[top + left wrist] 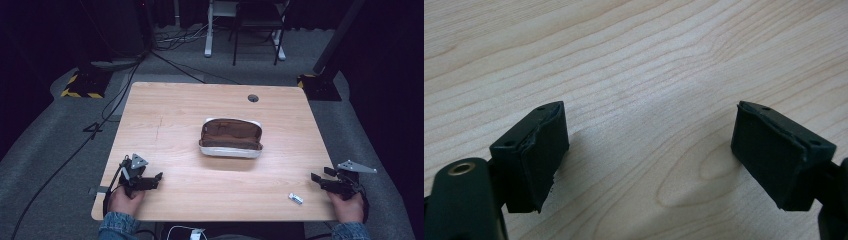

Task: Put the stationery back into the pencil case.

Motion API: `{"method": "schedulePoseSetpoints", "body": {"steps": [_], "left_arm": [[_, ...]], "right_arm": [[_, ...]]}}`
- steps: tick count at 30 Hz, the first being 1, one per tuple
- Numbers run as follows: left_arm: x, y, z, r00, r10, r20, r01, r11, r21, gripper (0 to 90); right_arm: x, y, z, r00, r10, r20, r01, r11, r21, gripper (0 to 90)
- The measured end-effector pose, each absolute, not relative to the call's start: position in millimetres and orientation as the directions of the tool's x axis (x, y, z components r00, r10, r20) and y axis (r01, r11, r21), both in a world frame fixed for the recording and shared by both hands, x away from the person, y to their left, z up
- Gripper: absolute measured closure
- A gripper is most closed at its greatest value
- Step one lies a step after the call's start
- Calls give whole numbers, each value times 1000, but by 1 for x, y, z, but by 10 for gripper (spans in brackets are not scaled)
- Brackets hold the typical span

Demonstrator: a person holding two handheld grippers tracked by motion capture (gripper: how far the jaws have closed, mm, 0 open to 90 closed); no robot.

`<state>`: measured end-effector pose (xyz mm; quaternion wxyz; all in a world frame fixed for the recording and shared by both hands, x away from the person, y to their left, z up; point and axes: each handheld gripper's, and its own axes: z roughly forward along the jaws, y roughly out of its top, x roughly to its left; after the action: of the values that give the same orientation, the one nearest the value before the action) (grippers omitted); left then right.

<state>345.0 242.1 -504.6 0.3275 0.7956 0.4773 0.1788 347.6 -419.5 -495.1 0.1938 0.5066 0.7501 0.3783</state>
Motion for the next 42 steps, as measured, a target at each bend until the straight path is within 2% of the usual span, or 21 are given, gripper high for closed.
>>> {"method": "schedulePoseSetpoints", "body": {"steps": [9,23,34,39,42], "left_arm": [[348,241,-505,482,876,-26,638,-330,696,160],[348,242,-505,482,876,-26,638,-331,695,160],[348,241,-505,481,876,-26,638,-330,696,160],[348,242,-505,482,876,-26,638,-331,695,160],[348,241,-505,482,876,-27,639,-330,695,160]], "right_arm": [[313,-406,-473,-457,887,71,555,221,802,305],[277,-374,-465,-553,830,67,527,287,800,322],[272,-351,-472,-621,783,28,492,362,792,323],[272,-345,-475,-648,761,28,490,388,781,348],[273,-341,-478,-649,760,32,499,393,772,401]]}}
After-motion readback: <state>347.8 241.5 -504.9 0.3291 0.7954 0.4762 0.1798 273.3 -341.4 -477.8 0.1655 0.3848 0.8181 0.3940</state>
